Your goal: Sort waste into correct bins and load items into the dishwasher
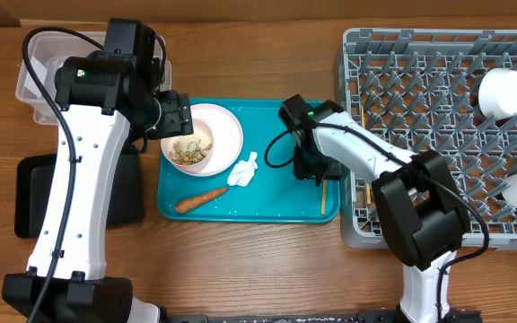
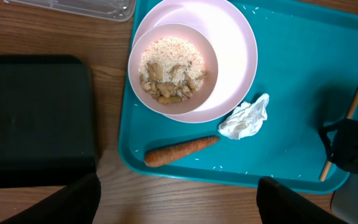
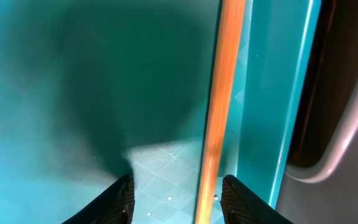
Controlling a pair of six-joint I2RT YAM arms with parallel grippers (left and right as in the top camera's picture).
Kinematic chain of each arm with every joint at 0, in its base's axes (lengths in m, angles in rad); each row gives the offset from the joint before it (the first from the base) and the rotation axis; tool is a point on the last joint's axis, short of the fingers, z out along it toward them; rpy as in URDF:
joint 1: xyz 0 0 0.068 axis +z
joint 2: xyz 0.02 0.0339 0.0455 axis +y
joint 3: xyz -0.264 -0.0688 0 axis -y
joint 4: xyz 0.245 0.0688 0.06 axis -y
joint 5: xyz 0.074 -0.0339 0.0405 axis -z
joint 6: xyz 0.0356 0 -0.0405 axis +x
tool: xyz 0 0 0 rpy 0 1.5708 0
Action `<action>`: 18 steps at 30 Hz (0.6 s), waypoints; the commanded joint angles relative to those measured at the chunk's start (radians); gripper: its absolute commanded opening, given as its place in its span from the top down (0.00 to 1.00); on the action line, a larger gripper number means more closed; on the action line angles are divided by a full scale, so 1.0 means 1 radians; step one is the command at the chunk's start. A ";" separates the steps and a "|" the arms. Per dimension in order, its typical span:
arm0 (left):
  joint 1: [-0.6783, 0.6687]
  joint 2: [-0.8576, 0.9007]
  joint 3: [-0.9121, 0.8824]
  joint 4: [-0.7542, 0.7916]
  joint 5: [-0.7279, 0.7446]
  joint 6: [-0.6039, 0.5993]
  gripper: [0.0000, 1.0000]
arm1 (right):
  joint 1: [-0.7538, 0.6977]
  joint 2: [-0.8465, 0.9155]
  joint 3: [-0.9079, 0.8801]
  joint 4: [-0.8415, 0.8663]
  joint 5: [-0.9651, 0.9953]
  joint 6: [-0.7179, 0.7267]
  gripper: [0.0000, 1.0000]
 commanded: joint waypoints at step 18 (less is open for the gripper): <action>-0.006 0.005 0.005 0.001 -0.006 -0.003 0.18 | 0.001 0.014 -0.108 0.092 -0.131 0.014 0.83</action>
